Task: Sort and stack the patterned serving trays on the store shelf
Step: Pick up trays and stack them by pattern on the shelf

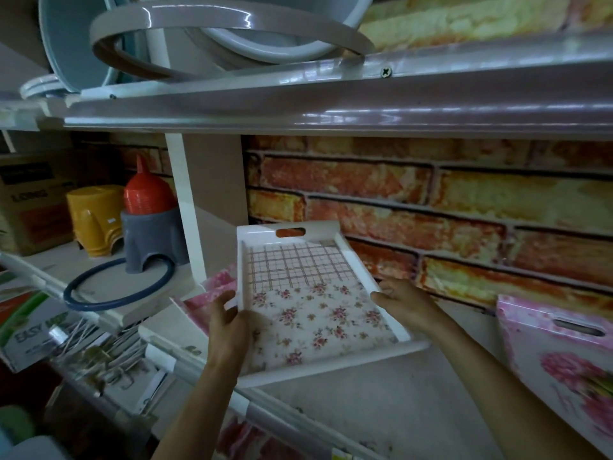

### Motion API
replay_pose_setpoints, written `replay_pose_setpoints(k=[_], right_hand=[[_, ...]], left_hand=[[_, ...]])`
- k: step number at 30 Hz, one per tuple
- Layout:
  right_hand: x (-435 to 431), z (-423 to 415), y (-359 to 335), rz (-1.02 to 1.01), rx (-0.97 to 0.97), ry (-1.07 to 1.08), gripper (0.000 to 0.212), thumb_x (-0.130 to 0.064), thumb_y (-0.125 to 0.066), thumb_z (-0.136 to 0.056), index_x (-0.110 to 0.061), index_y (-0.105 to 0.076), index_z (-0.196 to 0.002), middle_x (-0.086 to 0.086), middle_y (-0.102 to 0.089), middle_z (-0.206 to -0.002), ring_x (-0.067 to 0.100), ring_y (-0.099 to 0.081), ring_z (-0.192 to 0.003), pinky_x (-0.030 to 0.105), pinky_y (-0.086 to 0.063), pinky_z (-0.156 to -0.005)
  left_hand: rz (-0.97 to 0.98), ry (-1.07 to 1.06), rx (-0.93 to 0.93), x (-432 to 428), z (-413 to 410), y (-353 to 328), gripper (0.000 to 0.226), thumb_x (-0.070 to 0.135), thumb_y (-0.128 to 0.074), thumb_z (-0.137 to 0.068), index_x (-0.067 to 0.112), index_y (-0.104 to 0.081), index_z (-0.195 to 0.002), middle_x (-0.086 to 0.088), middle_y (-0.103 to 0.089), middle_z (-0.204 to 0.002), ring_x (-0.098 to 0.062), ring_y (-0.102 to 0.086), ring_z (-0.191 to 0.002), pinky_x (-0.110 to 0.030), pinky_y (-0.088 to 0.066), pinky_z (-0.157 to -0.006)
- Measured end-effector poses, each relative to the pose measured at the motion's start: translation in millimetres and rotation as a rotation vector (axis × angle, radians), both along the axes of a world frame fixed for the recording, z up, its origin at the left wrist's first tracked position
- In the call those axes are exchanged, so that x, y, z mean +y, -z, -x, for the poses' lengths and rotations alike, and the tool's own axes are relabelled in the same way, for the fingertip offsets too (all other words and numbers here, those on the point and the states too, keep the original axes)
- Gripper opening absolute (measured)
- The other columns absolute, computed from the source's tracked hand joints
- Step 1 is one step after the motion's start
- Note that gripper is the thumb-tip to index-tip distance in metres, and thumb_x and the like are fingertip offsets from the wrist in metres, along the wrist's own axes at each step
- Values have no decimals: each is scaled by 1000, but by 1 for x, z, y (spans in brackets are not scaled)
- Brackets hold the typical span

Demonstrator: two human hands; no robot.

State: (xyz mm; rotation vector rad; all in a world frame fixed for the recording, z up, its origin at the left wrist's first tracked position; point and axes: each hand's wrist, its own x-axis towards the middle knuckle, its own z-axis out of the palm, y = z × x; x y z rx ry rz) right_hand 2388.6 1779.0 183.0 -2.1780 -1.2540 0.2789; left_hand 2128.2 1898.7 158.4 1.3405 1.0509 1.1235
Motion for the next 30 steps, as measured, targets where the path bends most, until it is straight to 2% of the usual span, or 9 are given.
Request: replay_pose_setpoints(k=[2,4,8,11,13,17,21,27,30], right_hand=[[-1,1,1,-13,14,31,35,-39,-52,-96,-14,-60,-120,9,-68,-110,26,-66,-93,39,-51,-81],[-2,-4,5,-21,21,59,32,-40,-51,-97,-21,-58,-122,1,-67,-101,19,-63,-80,34,-49,-67],[-12,-15,14,-41,19,163,29,-45,-49,-97,-21,-56,-110,-4,-58,-94,17,-58,-79,28,-37,-65],[-24,-24,18,-71,31,229,34,-40,-50,-96,-10,-52,-79,8,-46,-63,19,-43,-51,30,-31,-55],[-35,-30,18,-90,29,287,34,-37,-51,-96,-9,-48,-75,1,-37,-54,17,-37,-43,27,-28,-50],[-59,-43,17,-75,17,367,29,-37,-51,-95,-9,-60,-94,1,-57,-65,15,-57,-54,28,-38,-49],[-86,-52,16,-60,-4,403,30,-36,-53,-96,-7,-58,-97,1,-58,-74,17,-59,-62,29,-39,-51],[-124,-66,15,-67,-1,448,29,-37,-55,-94,-9,-63,-92,-3,-62,-73,12,-60,-63,28,-39,-53],[-147,-69,13,-69,-14,490,26,-33,-56,-94,-9,-59,-85,-4,-55,-65,11,-53,-58,28,-34,-50]], left_hand=[[-32,37,32,-1,1,1,40,8,-42,-100,19,-38,-138,-4,-53,-118,-14,-55,-85,-27,-47,-69],[-70,73,76,-1,2,0,38,13,-41,-101,19,-39,-139,0,-54,-117,-5,-55,-83,-21,-46,-62],[-132,145,147,0,-2,-4,37,16,-43,-100,23,-47,-136,-2,-61,-116,-14,-62,-96,-18,-47,-60],[-152,174,188,-3,-12,-5,35,13,-47,-97,18,-54,-132,1,-62,-107,-11,-60,-86,-17,-43,-59],[-156,196,193,-7,-23,-6,30,12,-52,-95,15,-59,-124,1,-65,-101,-10,-61,-82,-18,-44,-59],[-130,192,207,-17,-48,-5,15,17,-59,-91,6,-66,-99,-2,-66,-82,-15,-60,-69,-24,-42,-55],[-113,215,267,-22,-70,-3,31,27,-55,-93,-3,-59,-88,-9,-54,-74,-21,-48,-63,-30,-36,-58],[-87,278,279,-31,-104,3,41,36,-53,-95,-4,-61,-100,-11,-57,-82,-21,-51,-68,-30,-38,-61],[-77,328,258,-41,-120,5,41,35,-54,-95,-4,-62,-93,-13,-57,-82,-23,-52,-71,-31,-39,-62]])
